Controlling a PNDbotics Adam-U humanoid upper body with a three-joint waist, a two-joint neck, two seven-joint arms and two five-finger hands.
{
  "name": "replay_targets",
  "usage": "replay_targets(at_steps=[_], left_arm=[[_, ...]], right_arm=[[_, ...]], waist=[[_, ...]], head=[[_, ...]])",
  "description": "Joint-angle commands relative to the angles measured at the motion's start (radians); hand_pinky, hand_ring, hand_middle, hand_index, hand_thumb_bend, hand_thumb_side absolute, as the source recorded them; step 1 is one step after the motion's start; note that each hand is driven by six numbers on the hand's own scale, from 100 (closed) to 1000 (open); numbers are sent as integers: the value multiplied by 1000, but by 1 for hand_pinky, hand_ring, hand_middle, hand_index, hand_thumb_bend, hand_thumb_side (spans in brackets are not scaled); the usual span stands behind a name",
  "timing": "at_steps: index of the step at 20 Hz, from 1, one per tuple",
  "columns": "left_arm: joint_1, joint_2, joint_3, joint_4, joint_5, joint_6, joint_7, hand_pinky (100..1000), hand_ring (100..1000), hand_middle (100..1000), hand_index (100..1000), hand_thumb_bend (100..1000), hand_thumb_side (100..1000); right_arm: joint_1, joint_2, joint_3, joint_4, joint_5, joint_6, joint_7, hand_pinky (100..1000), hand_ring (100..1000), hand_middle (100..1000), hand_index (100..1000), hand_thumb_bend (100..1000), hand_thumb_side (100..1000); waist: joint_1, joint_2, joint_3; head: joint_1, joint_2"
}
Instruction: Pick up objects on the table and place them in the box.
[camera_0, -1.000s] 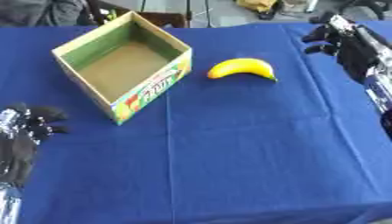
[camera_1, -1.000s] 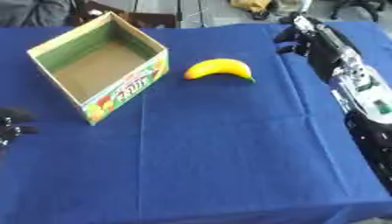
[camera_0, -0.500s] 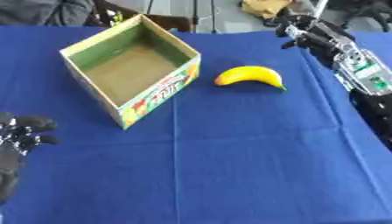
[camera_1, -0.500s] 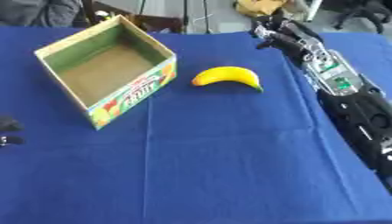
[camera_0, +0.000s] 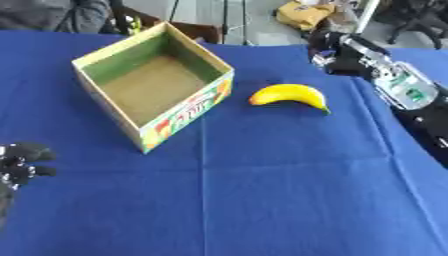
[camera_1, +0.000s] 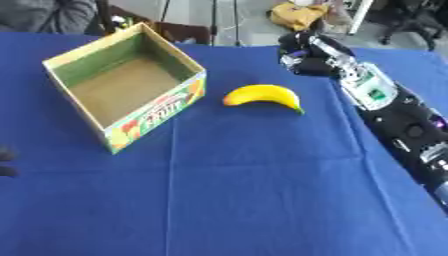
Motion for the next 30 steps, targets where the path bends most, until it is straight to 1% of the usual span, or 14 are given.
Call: replay_targets(at_steps=[1, 6, 8, 14, 16, 20, 23, 30], left_arm=[[-15, 11, -7, -20, 3, -3, -6, 611, 699, 605, 591, 179, 1000], [-16, 9, -9, -21, 2, -4, -9, 610, 700, 605, 592, 178, 1000], [-16, 9, -10, -21, 1, -5, -10, 610, 701, 605, 592, 178, 1000], [-14, 7, -11, -20, -1, -6, -10, 610, 702, 605, 592, 177, 1000], [-14, 6, -11, -21, -2, -6, -11, 610, 703, 605, 592, 177, 1000], [-14, 4, -10, -21, -2, -6, -10, 610, 704, 606, 593, 177, 1000], [-14, 3, -11, -20, -2, -6, -11, 610, 704, 606, 593, 177, 1000], [-13, 0, -11, -21, -2, -6, -11, 610, 706, 606, 593, 177, 1000]], right_arm=[[-25, -54, 3, 0, 61, -12, -20, 758, 867, 803, 867, 166, 360], [-36, -37, 17, -13, 151, -6, -9, 750, 852, 787, 862, 203, 354], [-41, -26, 18, -22, 186, -8, 10, 743, 836, 757, 855, 222, 358], [-55, 5, 14, -59, 292, -19, 110, 743, 836, 758, 855, 277, 391], [-57, 17, 12, -61, 327, -20, 144, 747, 845, 767, 864, 301, 410], [-59, 38, 4, -58, 396, -22, 198, 752, 854, 781, 868, 317, 426], [-59, 52, -2, -51, 450, -24, 218, 749, 848, 778, 866, 324, 433], [-57, 84, -17, -30, 577, -43, 230, 747, 840, 776, 865, 351, 448]], waist=[[2, -13, 4], [6, -7, 9], [7, -5, 10], [12, -1, 8], [13, 0, 10], [14, 2, 10], [15, 3, 10], [17, 6, 9]], head=[[-12, -14], [-22, -12], [-23, -10], [-19, -8], [-19, -11], [-19, -13], [-18, -14], [-19, -15]])
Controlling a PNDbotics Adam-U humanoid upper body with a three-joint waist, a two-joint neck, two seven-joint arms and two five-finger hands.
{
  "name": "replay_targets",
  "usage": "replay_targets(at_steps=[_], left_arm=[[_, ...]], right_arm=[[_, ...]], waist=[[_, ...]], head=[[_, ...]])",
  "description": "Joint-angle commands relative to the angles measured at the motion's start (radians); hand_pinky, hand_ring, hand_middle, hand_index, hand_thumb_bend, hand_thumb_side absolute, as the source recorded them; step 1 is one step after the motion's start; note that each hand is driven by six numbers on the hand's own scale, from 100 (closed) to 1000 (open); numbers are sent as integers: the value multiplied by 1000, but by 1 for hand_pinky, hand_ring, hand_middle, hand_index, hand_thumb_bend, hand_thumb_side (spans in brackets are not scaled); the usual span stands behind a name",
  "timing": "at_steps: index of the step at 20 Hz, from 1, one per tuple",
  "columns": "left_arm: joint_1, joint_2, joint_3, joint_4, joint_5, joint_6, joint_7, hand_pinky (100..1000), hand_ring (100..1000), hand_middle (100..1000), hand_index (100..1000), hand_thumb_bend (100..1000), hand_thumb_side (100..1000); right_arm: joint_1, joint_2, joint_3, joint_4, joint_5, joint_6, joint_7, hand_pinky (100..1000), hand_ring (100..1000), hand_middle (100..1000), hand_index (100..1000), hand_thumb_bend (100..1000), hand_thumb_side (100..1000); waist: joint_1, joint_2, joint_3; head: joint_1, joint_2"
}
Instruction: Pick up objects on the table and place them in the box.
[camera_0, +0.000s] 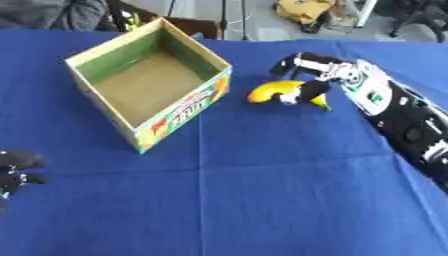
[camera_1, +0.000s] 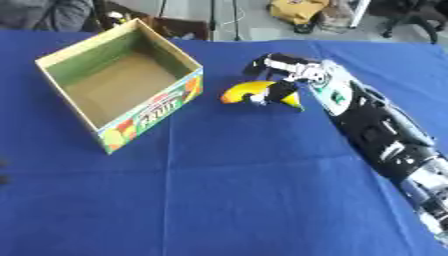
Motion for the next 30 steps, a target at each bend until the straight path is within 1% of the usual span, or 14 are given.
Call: replay_targets(at_steps=[1, 4, 5, 8, 10, 11, 12, 14, 17, 20, 22, 25, 28, 30], left_arm=[[-10, 1, -1, -20, -2, -2, -3, 610, 706, 606, 593, 177, 1000], [-9, 1, -1, -20, -3, -2, -4, 610, 707, 606, 593, 177, 1000], [-9, 0, -1, -20, -4, -2, -4, 610, 707, 606, 593, 177, 1000], [-9, 0, -1, -20, -3, -2, -4, 610, 708, 606, 593, 176, 1000], [-8, -1, -1, -20, -3, -2, -3, 610, 709, 606, 594, 176, 1000], [-8, -1, 0, -20, -3, -2, -3, 610, 709, 606, 594, 176, 1000], [-7, -1, 0, -20, -3, -2, -3, 610, 709, 606, 594, 176, 1000], [-7, -2, 0, -20, -3, -2, -3, 610, 710, 606, 594, 176, 1000], [-7, -2, 0, -20, -3, -2, -3, 610, 710, 606, 594, 176, 1000], [-6, -2, 0, -20, -3, -2, -3, 610, 711, 606, 594, 176, 1000], [-6, -2, 0, -19, -3, -2, -3, 610, 712, 606, 594, 177, 1000], [-5, -2, 0, -19, -3, -2, -3, 610, 712, 607, 594, 177, 1000], [-5, -2, -1, -19, -3, -1, -3, 610, 713, 607, 594, 177, 1000], [-4, -2, 0, -19, -2, -1, -2, 610, 714, 607, 594, 178, 1000]], right_arm=[[-21, -11, -21, -1, 62, -13, 7, 747, 839, 776, 865, 358, 447], [-20, -3, -31, 3, 117, -22, 2, 746, 833, 774, 861, 385, 429], [-20, 0, -34, 5, 135, -25, -1, 745, 831, 773, 861, 369, 441], [-19, 12, -44, 13, 199, -35, -19, 735, 815, 758, 851, 354, 426], [-19, 36, -70, 23, 338, -58, -53, 724, 798, 737, 839, 340, 415], [-20, 46, -83, 32, 388, -73, -74, 705, 774, 705, 825, 329, 404], [-20, 52, -92, 43, 424, -86, -92, 697, 764, 695, 822, 324, 398], [-21, 59, -103, 63, 465, -104, -122, 661, 712, 637, 786, 288, 371], [-21, 63, -109, 80, 487, -116, -149, 609, 615, 543, 714, 243, 329], [-22, 64, -111, 87, 490, -121, -165, 576, 542, 491, 655, 205, 299], [-23, 64, -111, 89, 488, -123, -171, 568, 511, 480, 625, 199, 297], [-24, 64, -112, 88, 477, -126, -175, 563, 505, 474, 595, 180, 294], [-23, 63, -113, 84, 456, -125, -178, 553, 493, 462, 580, 112, 309], [-22, 61, -115, 78, 425, -123, -178, 546, 484, 454, 572, 100, 325]], waist=[[4, -15, -2], [5, -15, -4], [6, -14, -5], [7, -14, -5], [10, -14, -6], [10, -14, -7], [10, -14, -8], [11, -15, -9], [11, -15, -10], [11, -16, -10], [11, -16, -11], [11, -18, -12], [11, -20, -14], [10, -22, -16]], head=[[-1, -9], [-1, -9], [-1, -10], [-1, -11], [-2, -11], [-3, -11], [-3, -11], [-4, -11], [-4, -10], [-5, -10], [-6, -10], [-7, -9], [-9, -9], [-9, -8]])
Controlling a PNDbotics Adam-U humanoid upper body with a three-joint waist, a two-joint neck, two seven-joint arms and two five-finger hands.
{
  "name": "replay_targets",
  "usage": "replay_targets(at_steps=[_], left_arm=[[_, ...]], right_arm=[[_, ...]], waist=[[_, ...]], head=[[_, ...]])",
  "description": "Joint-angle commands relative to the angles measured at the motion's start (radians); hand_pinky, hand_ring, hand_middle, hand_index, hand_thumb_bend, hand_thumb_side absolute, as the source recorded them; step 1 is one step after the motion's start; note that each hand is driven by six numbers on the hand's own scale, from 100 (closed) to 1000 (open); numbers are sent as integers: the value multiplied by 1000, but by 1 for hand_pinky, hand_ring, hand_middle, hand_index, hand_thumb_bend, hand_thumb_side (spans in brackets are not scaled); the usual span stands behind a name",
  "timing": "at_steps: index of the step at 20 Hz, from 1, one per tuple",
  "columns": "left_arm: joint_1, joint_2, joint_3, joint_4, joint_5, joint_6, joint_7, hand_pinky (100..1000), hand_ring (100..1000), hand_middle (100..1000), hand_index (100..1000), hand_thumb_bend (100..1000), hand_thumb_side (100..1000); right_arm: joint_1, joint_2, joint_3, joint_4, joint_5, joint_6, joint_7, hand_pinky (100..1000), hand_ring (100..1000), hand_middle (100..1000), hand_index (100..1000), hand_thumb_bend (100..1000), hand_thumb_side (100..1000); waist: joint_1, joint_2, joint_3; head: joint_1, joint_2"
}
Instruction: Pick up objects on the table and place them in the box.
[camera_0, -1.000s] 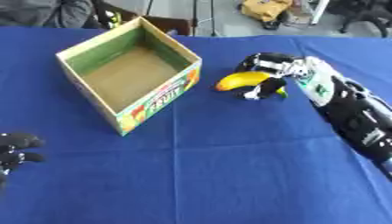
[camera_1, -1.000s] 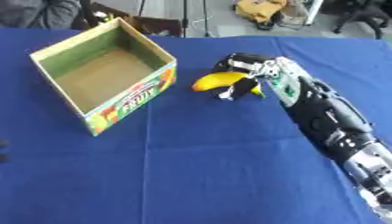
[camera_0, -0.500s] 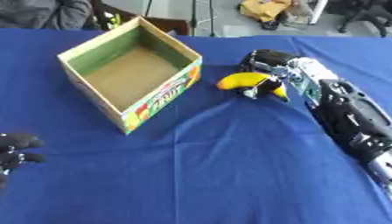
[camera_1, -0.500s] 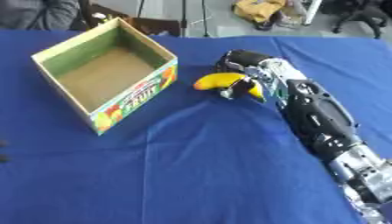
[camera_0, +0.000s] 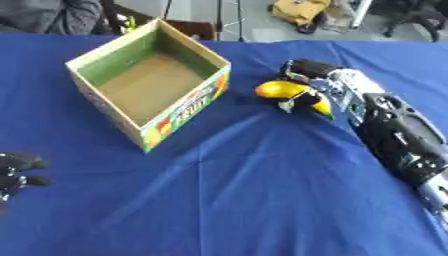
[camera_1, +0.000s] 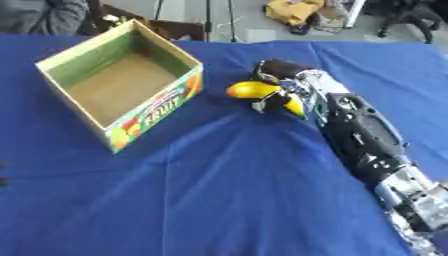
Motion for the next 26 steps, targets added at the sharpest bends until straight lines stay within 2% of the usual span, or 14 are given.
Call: replay_targets(at_steps=[1, 8, 9, 10, 11, 12, 14, 26], left_arm=[[-5, 5, 0, -19, 0, -1, -2, 610, 714, 607, 594, 178, 1000], [-2, 7, 0, -18, 2, 0, -1, 610, 715, 607, 595, 179, 1000], [-2, 7, 0, -17, 2, 0, -1, 610, 716, 607, 595, 179, 1000], [-2, 7, 0, -17, 2, 0, -1, 610, 716, 607, 595, 179, 1000], [-2, 8, 1, -17, 3, 0, -1, 610, 716, 608, 595, 180, 1000], [-1, 8, 1, -17, 3, 0, 0, 610, 717, 608, 595, 180, 1000], [-1, 8, 0, -17, 3, 1, -1, 610, 717, 608, 595, 180, 1000], [-2, 9, -1, -17, 4, 2, -2, 610, 720, 609, 596, 181, 1000]], right_arm=[[-6, -30, -9, -12, -44, 5, -1, 546, 484, 454, 572, 100, 325], [-5, -56, -3, -116, -158, 23, 0, 471, 409, 377, 498, 100, 390], [-6, -59, -4, -130, -172, 27, -2, 445, 382, 350, 471, 100, 452], [-5, -63, -4, -142, -185, 32, -4, 445, 382, 350, 471, 100, 452], [-5, -65, -5, -154, -196, 37, -9, 407, 343, 311, 429, 100, 507], [-5, -68, -5, -165, -207, 42, -16, 394, 331, 299, 417, 100, 517], [-6, -71, -4, -181, -219, 55, -30, 333, 273, 244, 366, 100, 530], [-33, -69, 4, -198, -217, 73, -36, 240, 176, 151, 314, 100, 536]], waist=[[4, -20, -4], [3, -30, -14], [3, -32, -15], [3, -33, -16], [2, -34, -17], [2, -35, -18], [1, -37, -18], [-5, -42, -12]], head=[[-3, -7], [-5, -3], [-6, -3], [-6, -4], [-7, -4], [-8, -4], [-9, -4], [-15, -3]])
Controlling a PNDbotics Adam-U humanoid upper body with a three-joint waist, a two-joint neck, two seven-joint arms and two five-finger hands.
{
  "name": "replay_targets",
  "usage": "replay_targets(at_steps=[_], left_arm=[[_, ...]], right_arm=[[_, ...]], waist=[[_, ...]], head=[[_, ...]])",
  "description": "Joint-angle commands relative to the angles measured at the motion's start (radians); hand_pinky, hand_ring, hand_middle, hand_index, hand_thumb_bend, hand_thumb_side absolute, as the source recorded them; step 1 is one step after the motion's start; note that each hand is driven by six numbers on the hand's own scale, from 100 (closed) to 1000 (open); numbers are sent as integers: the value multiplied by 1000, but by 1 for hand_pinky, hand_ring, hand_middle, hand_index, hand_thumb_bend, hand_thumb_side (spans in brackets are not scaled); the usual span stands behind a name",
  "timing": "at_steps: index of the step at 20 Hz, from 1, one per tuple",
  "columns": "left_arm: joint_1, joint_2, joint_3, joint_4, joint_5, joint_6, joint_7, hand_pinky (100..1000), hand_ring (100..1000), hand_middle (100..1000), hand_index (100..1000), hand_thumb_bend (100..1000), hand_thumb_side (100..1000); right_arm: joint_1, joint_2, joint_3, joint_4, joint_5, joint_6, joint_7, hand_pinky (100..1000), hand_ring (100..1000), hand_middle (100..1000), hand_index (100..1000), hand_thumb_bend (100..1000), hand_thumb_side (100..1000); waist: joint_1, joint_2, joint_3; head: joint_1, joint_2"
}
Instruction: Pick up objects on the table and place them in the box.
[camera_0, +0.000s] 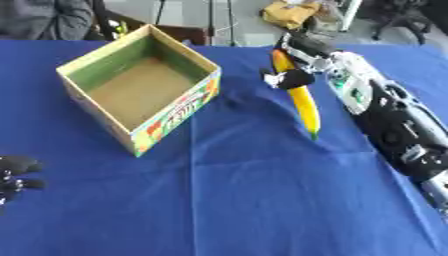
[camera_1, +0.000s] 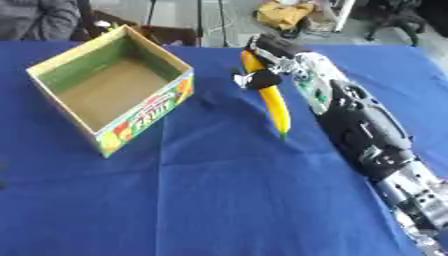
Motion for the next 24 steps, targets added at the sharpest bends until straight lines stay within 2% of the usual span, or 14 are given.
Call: replay_targets(at_steps=[1, 10, 18, 22, 23, 24], left_arm=[[-8, 9, -2, -17, 2, 1, -1, 609, 720, 609, 596, 181, 1000], [-10, 8, -4, -16, 6, 5, -3, 610, 722, 609, 596, 185, 1000], [-26, 4, -15, -19, 15, 15, -14, 610, 721, 609, 596, 191, 1000], [-34, 1, -20, -22, 17, 19, -19, 609, 721, 609, 596, 190, 1000], [-37, 0, -21, -22, 16, 19, -21, 609, 722, 609, 596, 189, 1000], [-40, -1, -22, -23, 13, 19, -22, 609, 721, 609, 596, 189, 1000]], right_arm=[[-39, -37, -5, -29, -7, 3, -2, 234, 168, 143, 309, 100, 536], [-110, -20, 10, -55, -25, -11, 5, 221, 152, 125, 299, 100, 534], [-149, 0, 23, -63, -22, -18, 10, 223, 157, 130, 304, 100, 522], [-160, 13, 33, -73, -12, -27, -1, 227, 161, 133, 305, 100, 521], [-162, 15, 35, -78, -8, -30, -10, 230, 162, 137, 305, 100, 544], [-162, 18, 36, -83, -5, -33, -22, 231, 163, 134, 305, 100, 523]], waist=[[1, -26, 4], [-17, -39, 45], [-59, -57, 171], [-70, -51, 226], [-72, -48, 238], [-74, -45, 249]], head=[[-6, -3], [-27, -7], [-64, -26], [-91, -39], [-98, -44], [-104, -48]])
